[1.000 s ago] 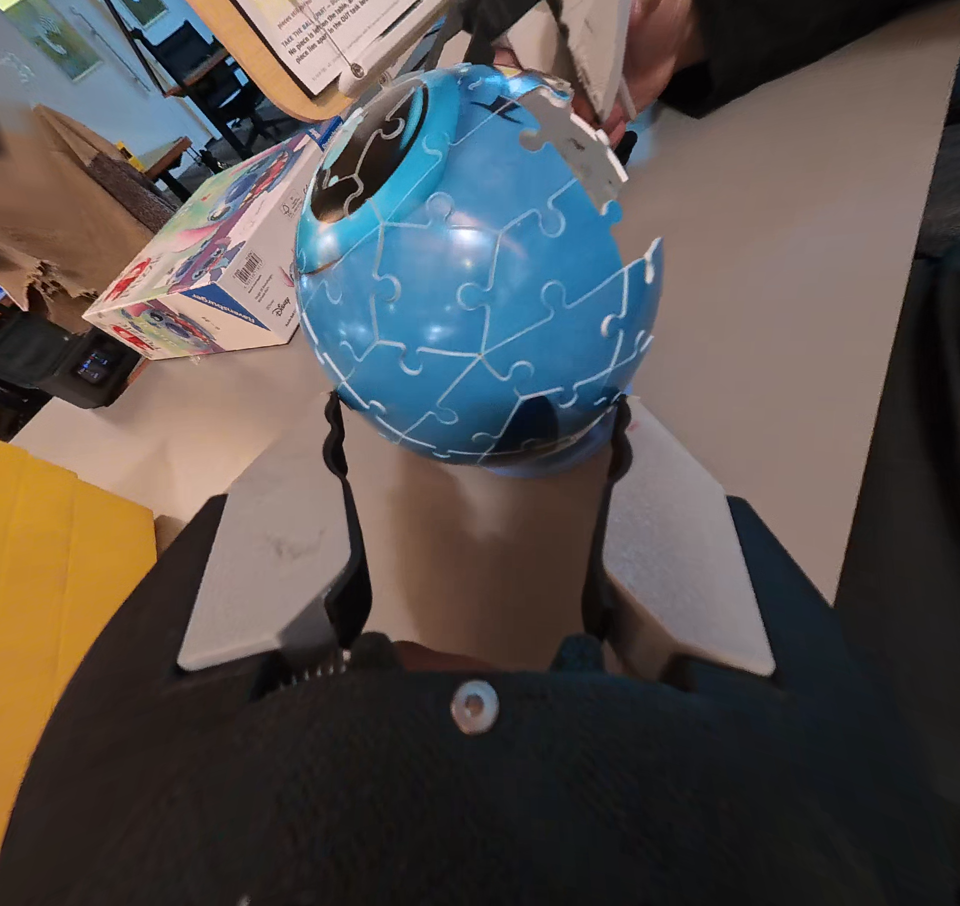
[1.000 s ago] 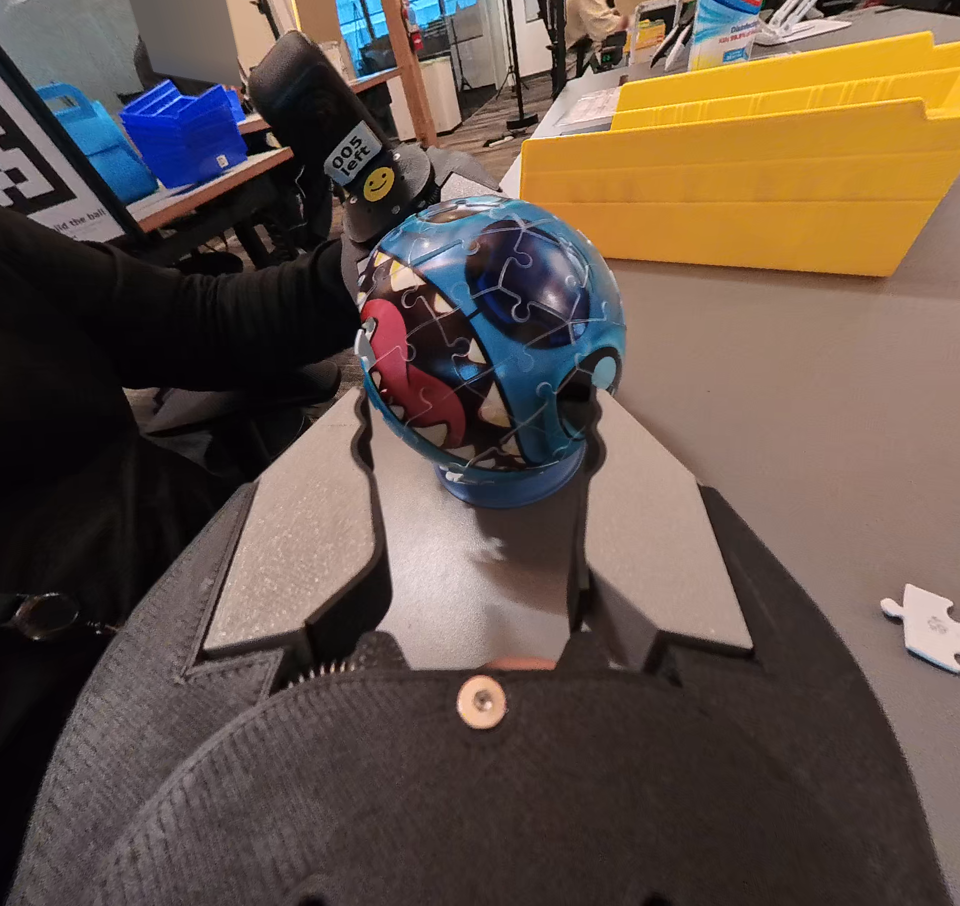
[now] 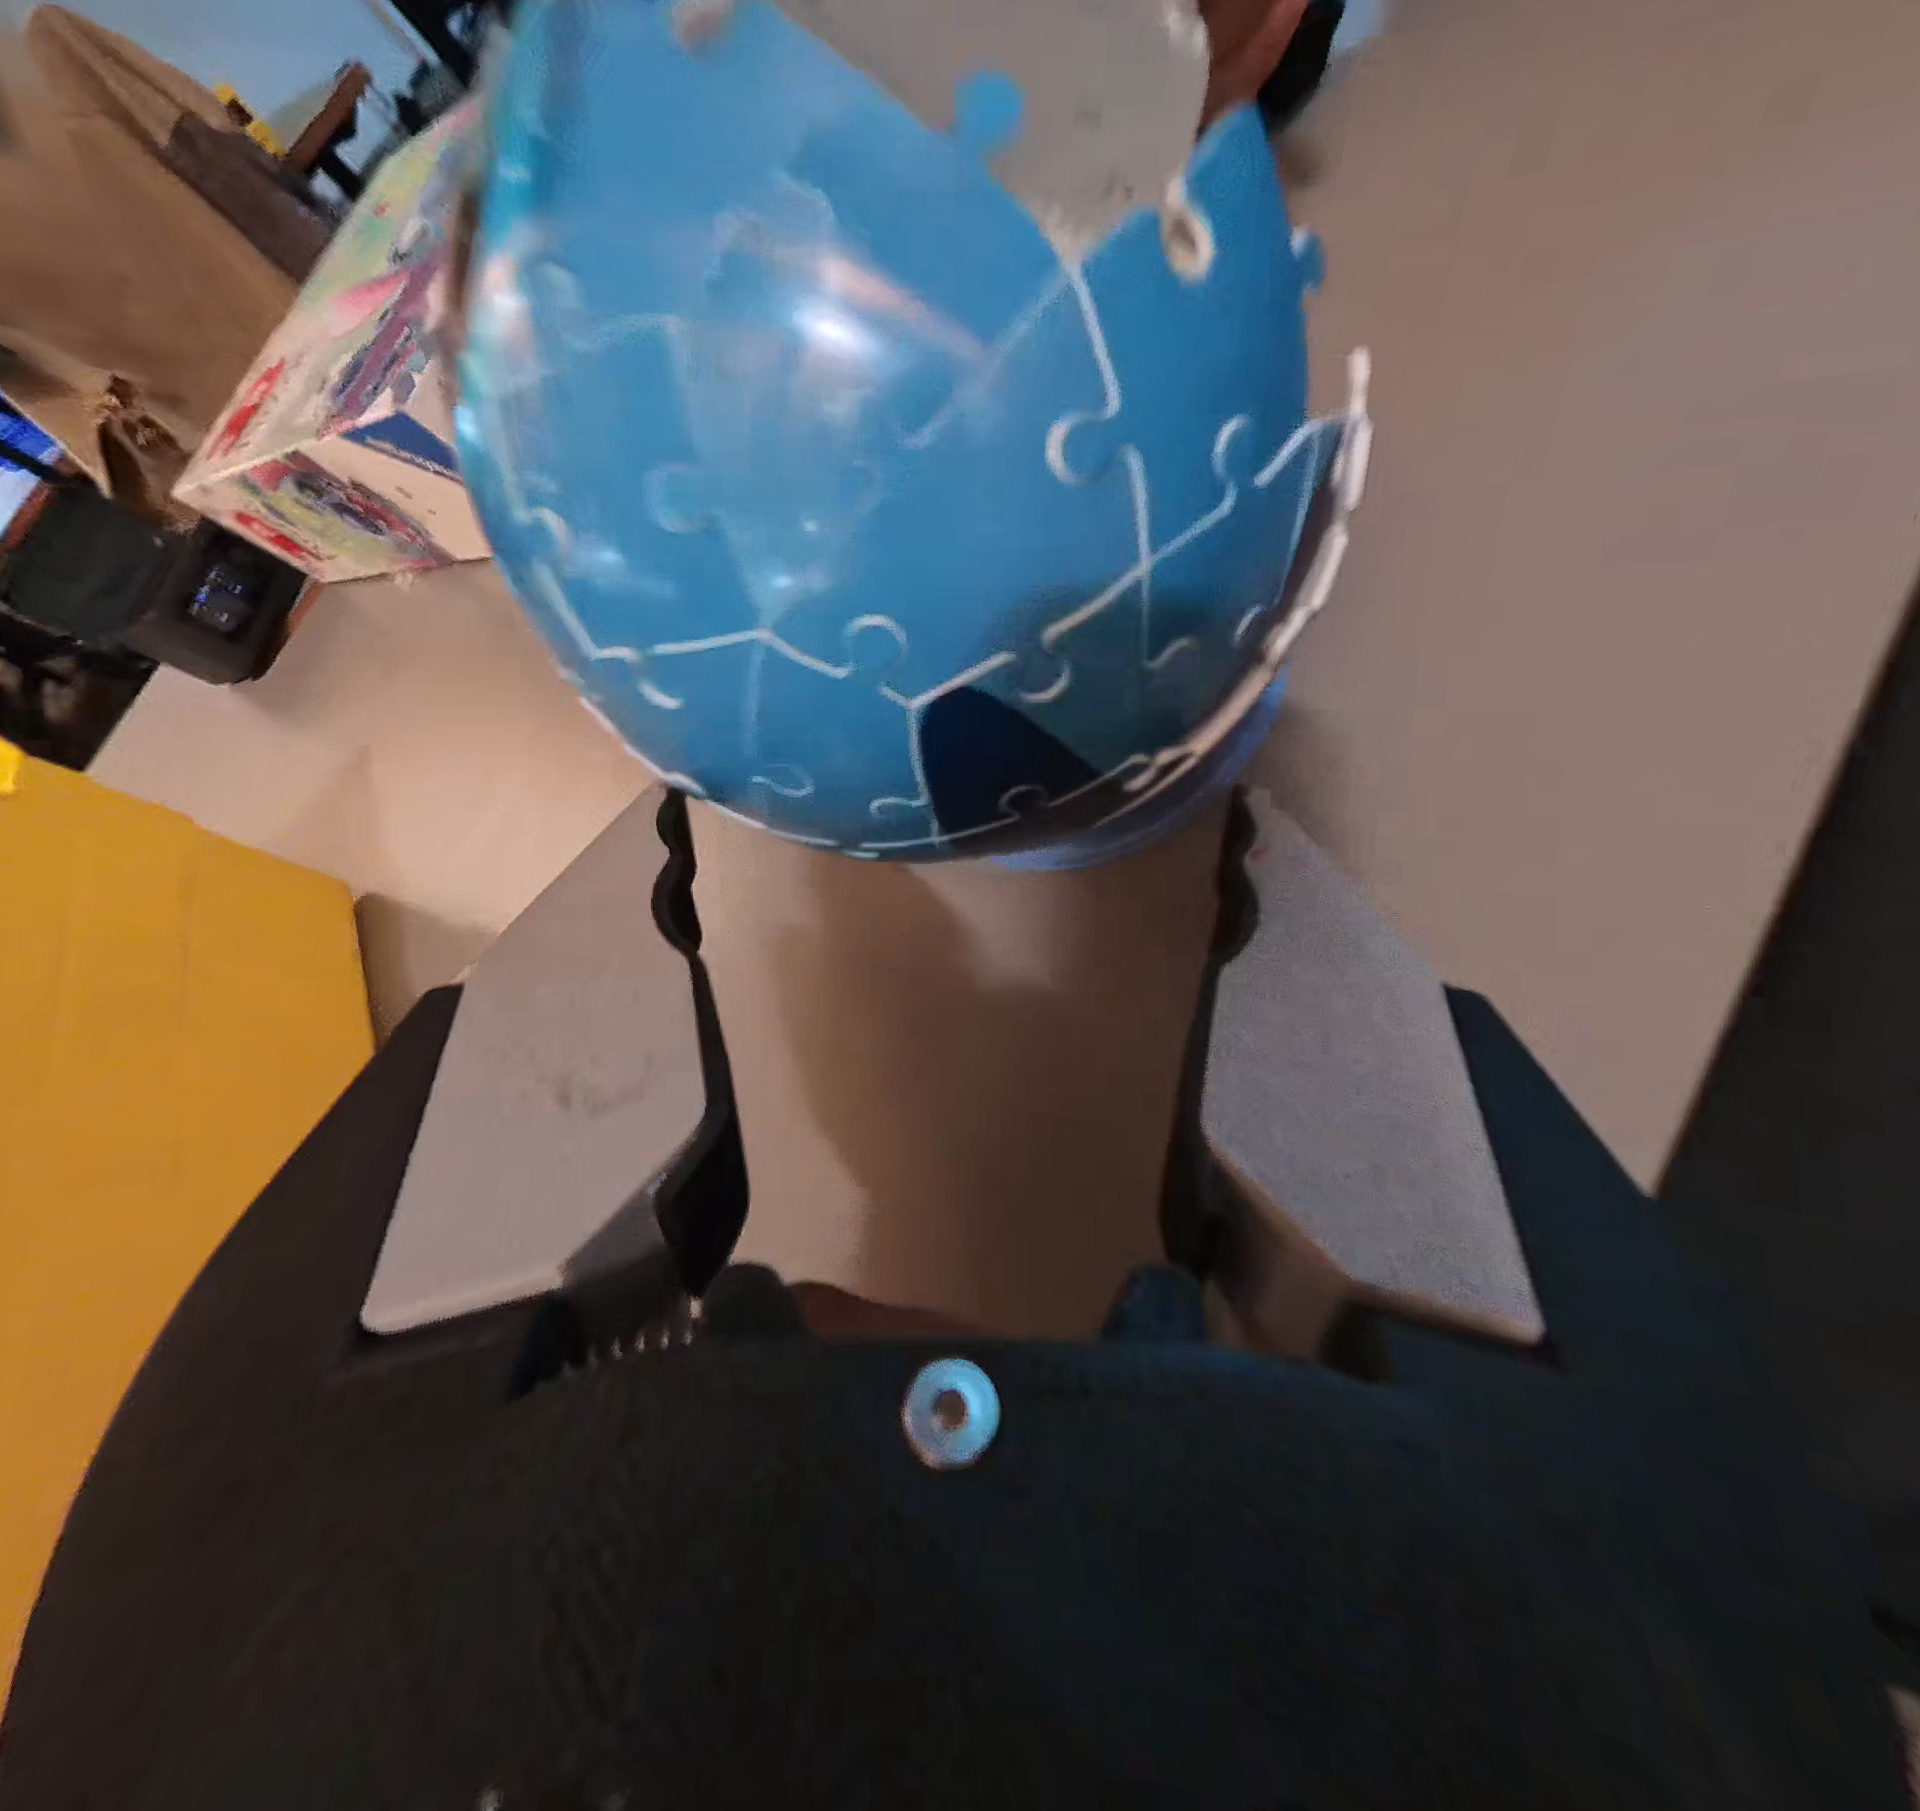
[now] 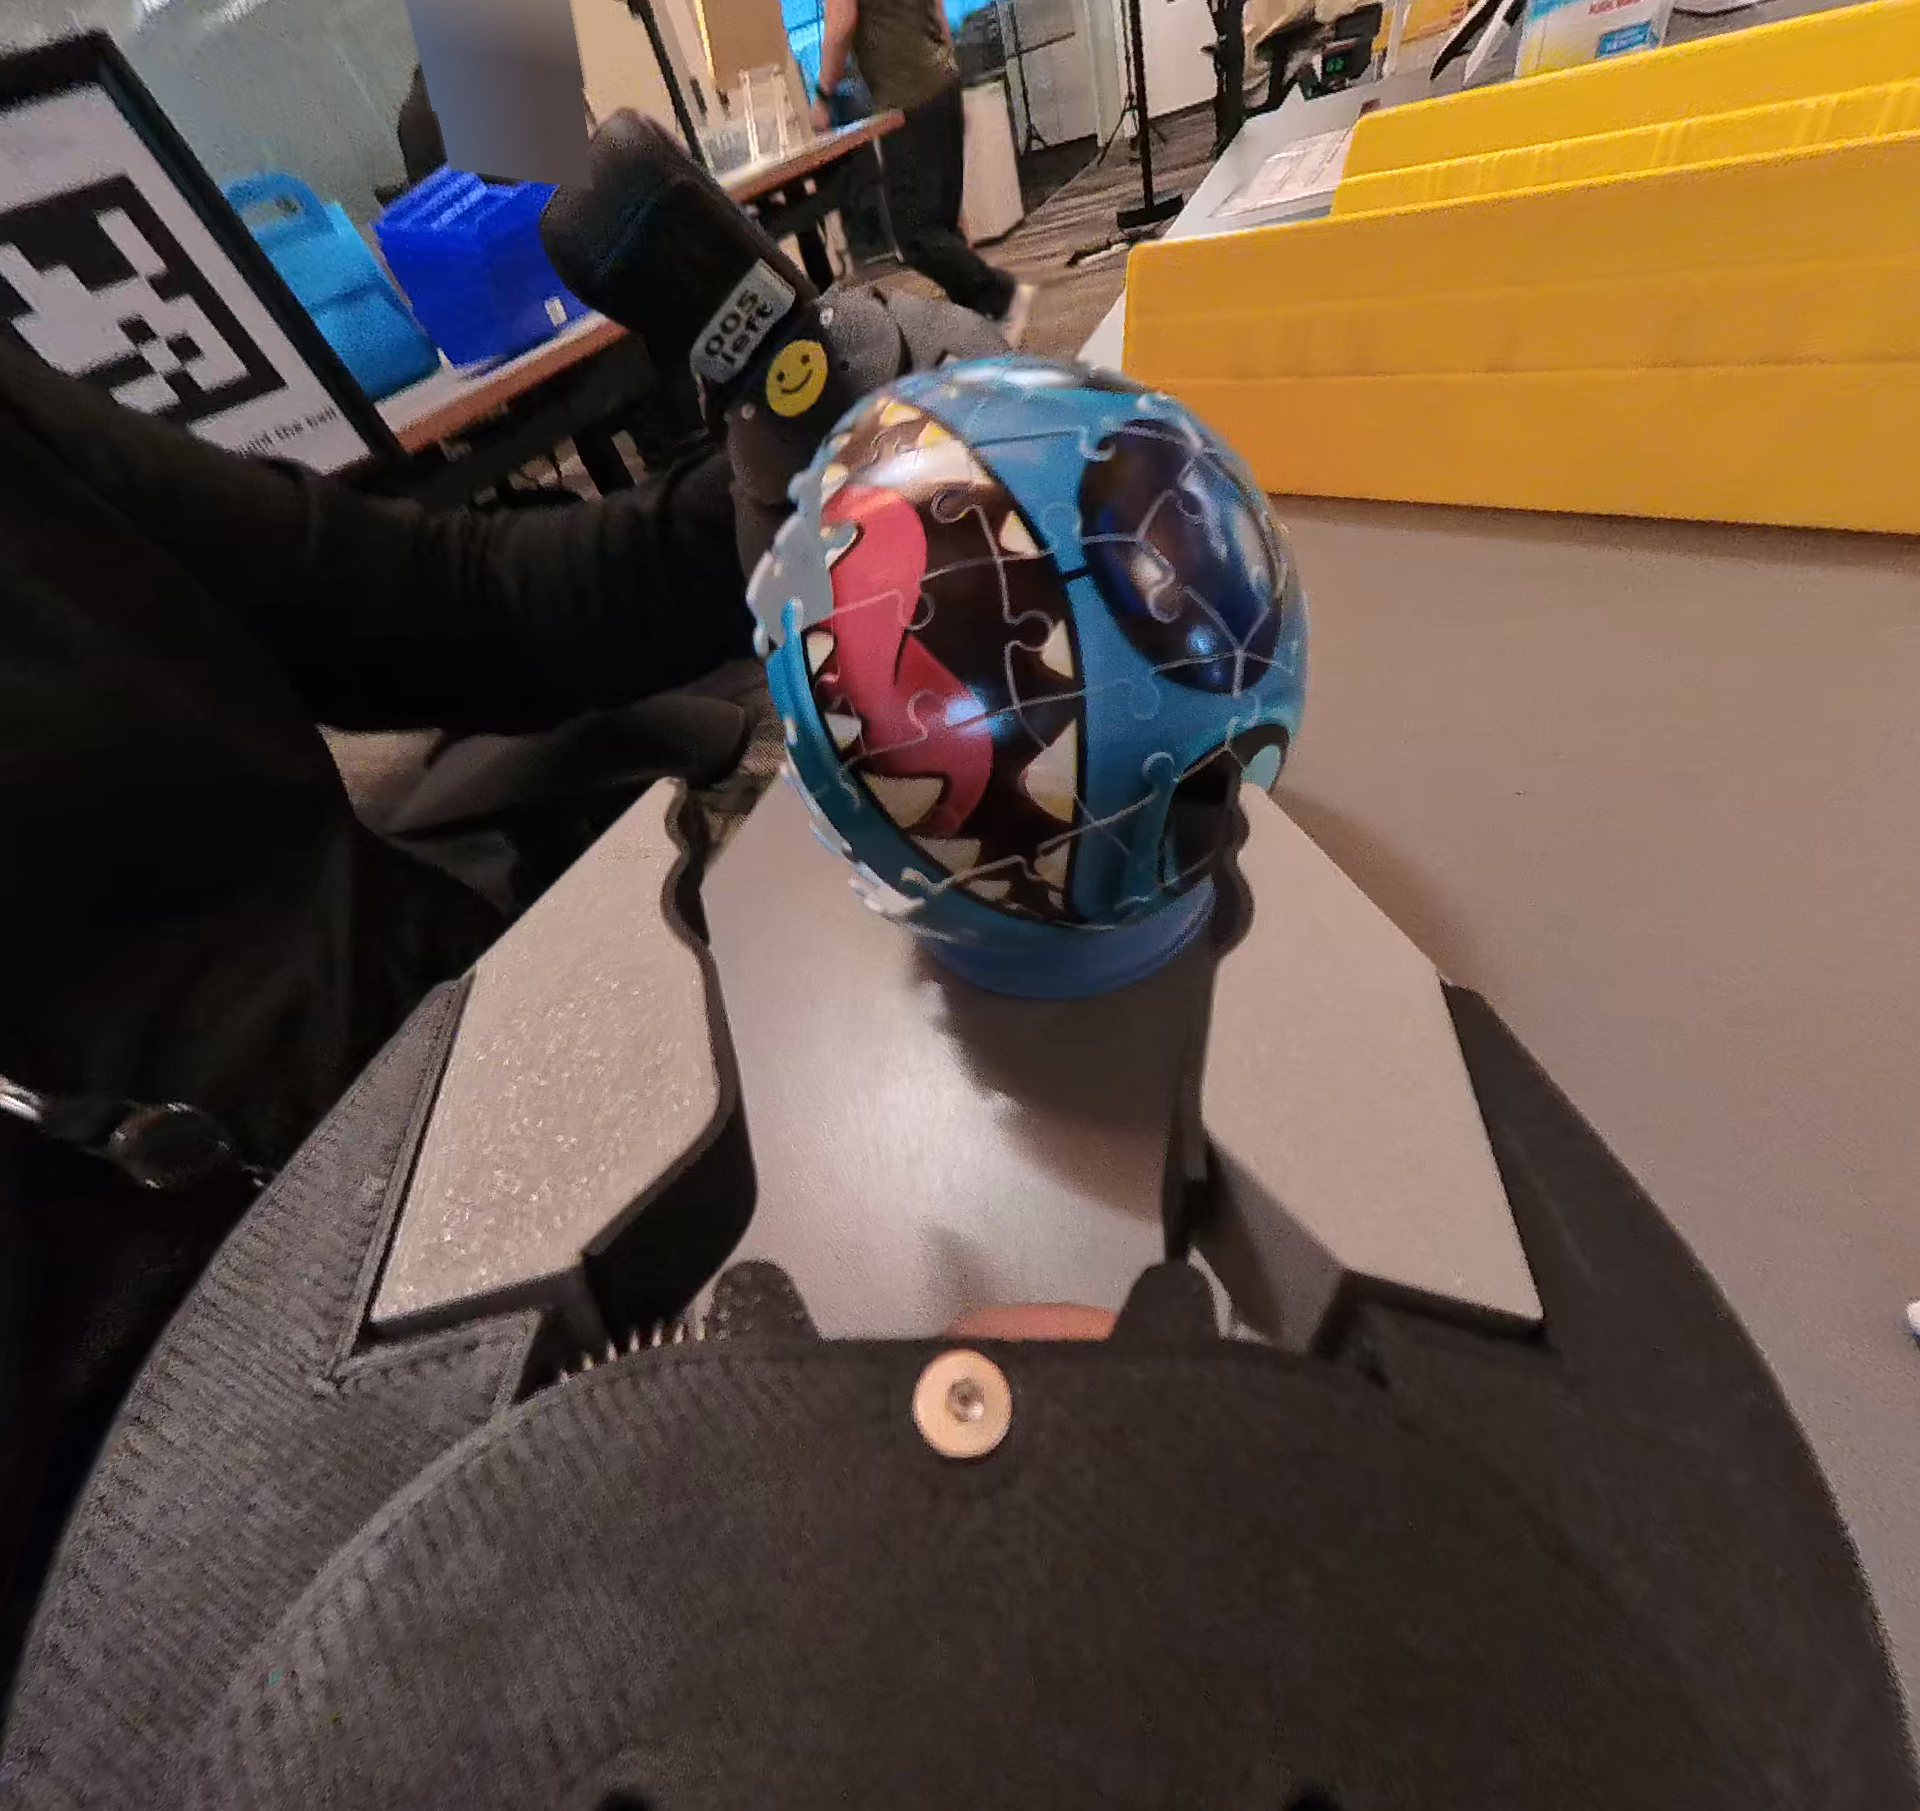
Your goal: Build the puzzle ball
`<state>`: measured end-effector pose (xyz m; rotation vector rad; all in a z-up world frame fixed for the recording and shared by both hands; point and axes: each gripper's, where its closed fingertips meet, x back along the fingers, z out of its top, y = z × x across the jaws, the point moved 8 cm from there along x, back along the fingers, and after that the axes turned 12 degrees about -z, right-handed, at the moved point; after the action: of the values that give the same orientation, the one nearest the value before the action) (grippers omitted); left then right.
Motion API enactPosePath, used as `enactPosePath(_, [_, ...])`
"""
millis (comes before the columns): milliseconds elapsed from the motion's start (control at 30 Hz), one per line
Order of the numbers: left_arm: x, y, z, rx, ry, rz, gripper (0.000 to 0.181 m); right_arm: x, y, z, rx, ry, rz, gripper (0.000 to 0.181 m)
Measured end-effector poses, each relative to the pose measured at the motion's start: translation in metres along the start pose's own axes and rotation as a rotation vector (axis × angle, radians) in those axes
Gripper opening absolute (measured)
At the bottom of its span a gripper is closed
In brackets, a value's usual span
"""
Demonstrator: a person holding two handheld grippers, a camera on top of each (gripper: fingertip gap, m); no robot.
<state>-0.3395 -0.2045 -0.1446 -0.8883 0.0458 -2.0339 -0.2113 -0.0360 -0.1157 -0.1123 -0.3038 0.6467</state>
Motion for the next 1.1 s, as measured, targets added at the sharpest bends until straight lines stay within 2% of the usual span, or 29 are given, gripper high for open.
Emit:
enactPosePath(100, [-0.007, -0.004, 0.001, -0.012, -0.022, 0.029, 0.101, 0.001, 0.001, -0.002, 0.077, -0.035, -0.032, 0.098])
enactPosePath(167, [-0.007, -0.007, 0.002, 0.001, -0.006, 0.026, 0.098, 0.001, 0.001, -0.004, 0.174, -0.05, -0.089, 0.09])
enactPosePath(267, [-0.004, -0.009, 0.003, 0.032, 0.03, -0.008, 0.094, -0.001, -0.001, -0.007, 0.315, -0.093, -0.172, 0.093])
enactPosePath(400, [-0.001, -0.011, 0.006, 0.072, 0.087, -0.042, 0.092, -0.01, -0.001, -0.013, 0.362, -0.155, -0.214, 0.091])
enactPosePath(500, [0.002, -0.01, 0.009, 0.108, 0.143, -0.066, 0.092, -0.013, 0.002, -0.015, 0.323, -0.201, -0.221, 0.086])
enactPosePath(700, [0.012, -0.011, 0.014, 0.186, 0.259, -0.074, 0.094, -0.012, 0.01, -0.014, 0.074, -0.237, -0.12, 0.085])
enactPosePath(867, [0.021, -0.013, 0.015, 0.224, 0.347, -0.056, 0.09, -0.01, 0.015, -0.014, 0.074, -0.232, -0.165, 0.086])
enactPosePath(1000, [0.024, -0.011, 0.015, 0.22, 0.352, -0.035, 0.088, -0.004, 0.018, -0.014, 0.025, -0.224, -0.164, 0.085])
enactPosePath(1100, [0.027, -0.008, 0.015, 0.214, 0.364, -0.031, 0.086, 0.009, 0.017, -0.011, 0.041, -0.23, -0.219, 0.082])
